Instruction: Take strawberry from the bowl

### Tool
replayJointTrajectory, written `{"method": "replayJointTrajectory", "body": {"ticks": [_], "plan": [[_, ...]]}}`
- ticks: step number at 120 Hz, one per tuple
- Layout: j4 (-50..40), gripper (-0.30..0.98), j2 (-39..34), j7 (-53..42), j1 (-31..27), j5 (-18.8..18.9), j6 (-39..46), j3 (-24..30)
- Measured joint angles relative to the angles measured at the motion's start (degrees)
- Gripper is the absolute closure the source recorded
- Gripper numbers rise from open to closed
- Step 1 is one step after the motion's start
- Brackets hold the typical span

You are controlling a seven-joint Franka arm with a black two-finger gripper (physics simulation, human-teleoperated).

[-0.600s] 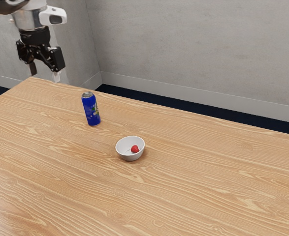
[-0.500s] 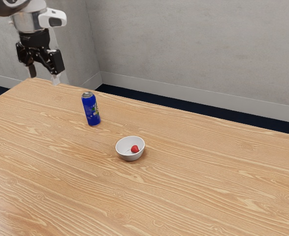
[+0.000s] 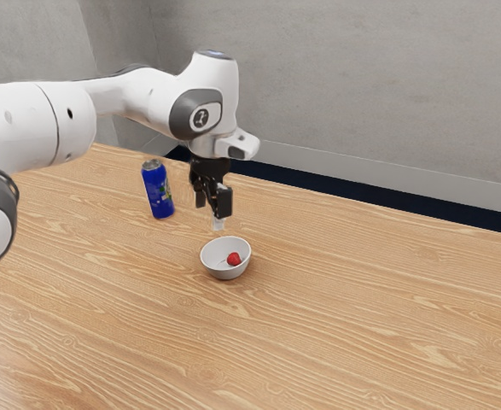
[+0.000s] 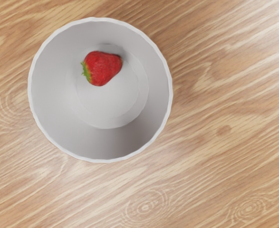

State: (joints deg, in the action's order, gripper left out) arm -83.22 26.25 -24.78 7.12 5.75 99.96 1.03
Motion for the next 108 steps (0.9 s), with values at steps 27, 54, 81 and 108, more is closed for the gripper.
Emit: {"method": "replayJointTrajectory", "body": {"ticks": [27, 54, 81, 108], "plan": [[-0.8, 0.28, 1.0, -19.0, -0.1, 0.1, 8.0, 0.1], [-1.2, 0.32, 5.8, -39.6, -1.8, 0.1, 16.1, -1.6], [-5.8, 0.34, 4.9, -56.2, -0.2, -1.8, 21.4, -1.6], [-10.5, 0.34, 3.1, -67.8, -0.6, -3.0, 24.5, -1.7]]}}
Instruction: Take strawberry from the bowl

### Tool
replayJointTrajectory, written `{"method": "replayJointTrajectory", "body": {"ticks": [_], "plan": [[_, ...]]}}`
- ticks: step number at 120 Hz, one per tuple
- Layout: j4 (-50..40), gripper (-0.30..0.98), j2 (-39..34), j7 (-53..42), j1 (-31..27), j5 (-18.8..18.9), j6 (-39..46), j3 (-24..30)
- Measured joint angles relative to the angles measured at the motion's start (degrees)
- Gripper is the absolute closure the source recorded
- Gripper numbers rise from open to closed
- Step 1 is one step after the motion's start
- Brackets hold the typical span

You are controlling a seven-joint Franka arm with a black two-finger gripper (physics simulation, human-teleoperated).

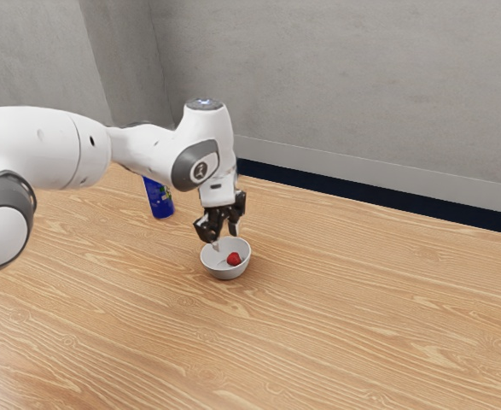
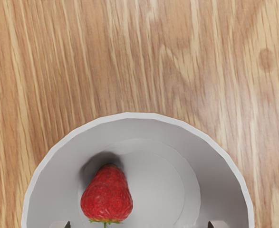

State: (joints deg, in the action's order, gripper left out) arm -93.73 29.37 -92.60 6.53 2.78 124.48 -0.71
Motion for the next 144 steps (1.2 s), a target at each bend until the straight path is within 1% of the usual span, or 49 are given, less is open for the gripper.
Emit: {"method": "replayJointTrajectory", "body": {"ticks": [19, 25, 40, 62, 89, 105, 121, 144], "plan": [[-1.3, 0.35, 0.2, -6.5, 0.1, -0.1, 1.6, -0.1], [-1.3, 0.35, 0.5, -8.3, 0.1, -0.7, 2.1, -0.1], [-0.6, 0.35, 1.9, -12.3, 0.1, -1.8, 2.8, -0.5], [0.7, 0.35, 3.4, -16.7, 0.1, -2.4, 3.3, -1.1], [1.1, 0.37, 4.5, -20.6, 0.2, -2.6, 4.4, -1.1], [1.0, 0.42, 4.6, -22.2, 0.1, -3.1, 5.4, -1.2], [0.9, 0.44, 4.9, -23.4, 0.1, -4.5, 6.0, -1.2], [0.7, 0.43, 5.5, -24.8, 0.1, -6.0, 6.8, -1.5]]}}
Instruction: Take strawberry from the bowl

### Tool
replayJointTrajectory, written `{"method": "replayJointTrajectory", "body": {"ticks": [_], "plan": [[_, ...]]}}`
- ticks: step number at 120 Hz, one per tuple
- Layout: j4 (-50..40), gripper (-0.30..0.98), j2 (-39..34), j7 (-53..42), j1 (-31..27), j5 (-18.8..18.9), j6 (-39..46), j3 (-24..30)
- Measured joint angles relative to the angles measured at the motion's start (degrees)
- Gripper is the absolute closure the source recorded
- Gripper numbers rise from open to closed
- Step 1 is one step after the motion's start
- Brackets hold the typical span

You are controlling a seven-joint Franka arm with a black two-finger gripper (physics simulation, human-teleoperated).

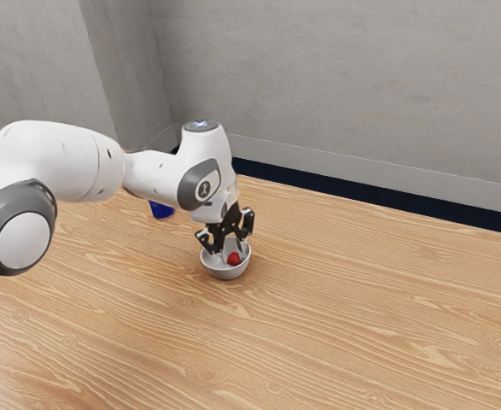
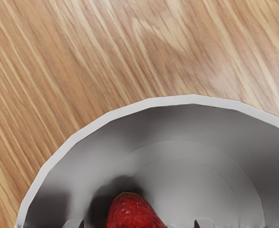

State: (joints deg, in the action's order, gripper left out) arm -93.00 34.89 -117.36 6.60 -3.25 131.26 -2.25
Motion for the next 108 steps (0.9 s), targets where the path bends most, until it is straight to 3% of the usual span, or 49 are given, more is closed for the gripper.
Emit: {"method": "replayJointTrajectory", "body": {"ticks": [48, 108], "plan": [[0.1, 0.42, 0.9, -1.8, -0.2, -0.3, 1.3, -0.5], [0.1, 0.50, 2.4, -3.3, -0.1, -1.1, 3.5, -0.5]]}}
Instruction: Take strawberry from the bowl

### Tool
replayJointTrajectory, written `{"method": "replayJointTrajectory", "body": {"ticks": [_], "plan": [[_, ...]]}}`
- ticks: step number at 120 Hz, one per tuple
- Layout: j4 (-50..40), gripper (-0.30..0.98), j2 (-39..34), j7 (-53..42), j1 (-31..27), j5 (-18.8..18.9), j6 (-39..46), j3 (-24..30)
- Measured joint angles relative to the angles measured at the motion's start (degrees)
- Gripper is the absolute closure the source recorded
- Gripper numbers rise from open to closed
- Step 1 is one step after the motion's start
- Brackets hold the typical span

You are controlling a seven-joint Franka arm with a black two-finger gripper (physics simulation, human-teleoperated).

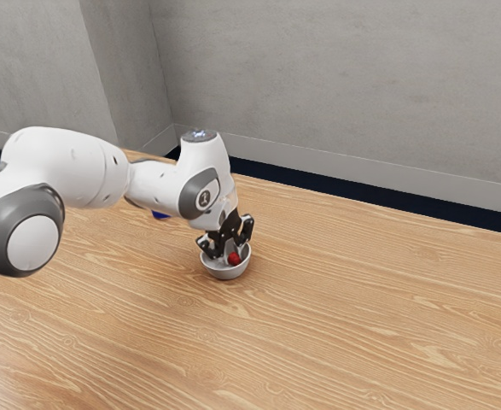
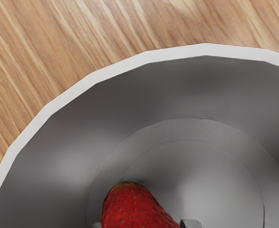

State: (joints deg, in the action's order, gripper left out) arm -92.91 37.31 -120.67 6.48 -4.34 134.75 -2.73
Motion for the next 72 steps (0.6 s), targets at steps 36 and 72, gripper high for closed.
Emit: {"method": "replayJointTrajectory", "body": {"ticks": [36, 72], "plan": [[-0.4, 0.76, -1.2, -1.3, 0.3, -1.0, 1.8, 0.0], [-3.3, 0.65, -7.1, -1.0, 4.4, -1.2, 2.7, 0.0]]}}
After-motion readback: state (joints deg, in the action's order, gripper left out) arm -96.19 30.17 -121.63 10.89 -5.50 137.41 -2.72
